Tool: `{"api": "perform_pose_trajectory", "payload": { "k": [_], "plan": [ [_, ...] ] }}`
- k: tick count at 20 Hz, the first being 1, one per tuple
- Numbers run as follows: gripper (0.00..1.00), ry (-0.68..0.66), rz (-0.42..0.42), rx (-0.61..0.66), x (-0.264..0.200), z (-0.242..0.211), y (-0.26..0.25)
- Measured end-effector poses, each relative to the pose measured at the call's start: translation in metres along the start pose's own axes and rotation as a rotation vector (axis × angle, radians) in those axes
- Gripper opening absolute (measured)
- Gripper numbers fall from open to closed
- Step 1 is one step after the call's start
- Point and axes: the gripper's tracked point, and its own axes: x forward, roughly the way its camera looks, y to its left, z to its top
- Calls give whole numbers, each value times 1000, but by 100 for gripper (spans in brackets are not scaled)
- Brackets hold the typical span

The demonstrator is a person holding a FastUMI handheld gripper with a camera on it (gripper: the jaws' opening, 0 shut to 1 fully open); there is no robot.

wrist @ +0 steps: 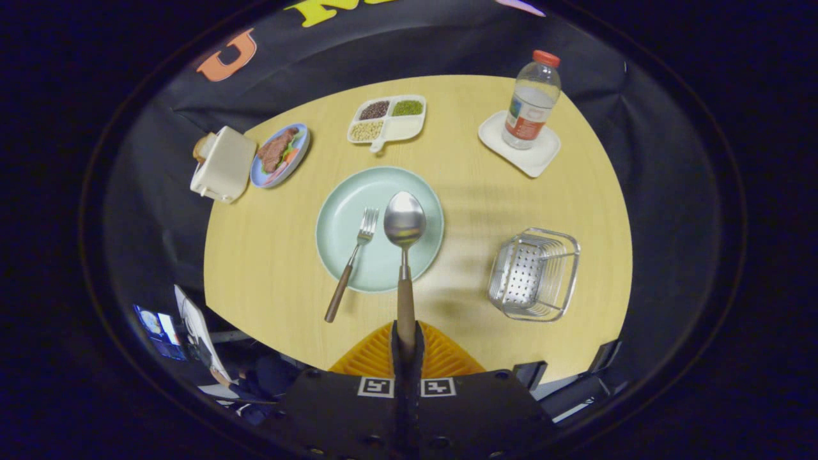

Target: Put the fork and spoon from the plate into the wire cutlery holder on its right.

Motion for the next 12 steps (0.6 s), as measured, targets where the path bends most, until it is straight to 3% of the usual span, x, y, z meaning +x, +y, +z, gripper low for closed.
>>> {"api": "perform_pose_trajectory", "payload": {
  "k": [5, 12],
  "plan": [
    [0, -13, -41, 113, -36, -12, -60],
    [0, 98, -71, 220, -19, -39, -107]
  ]
}}
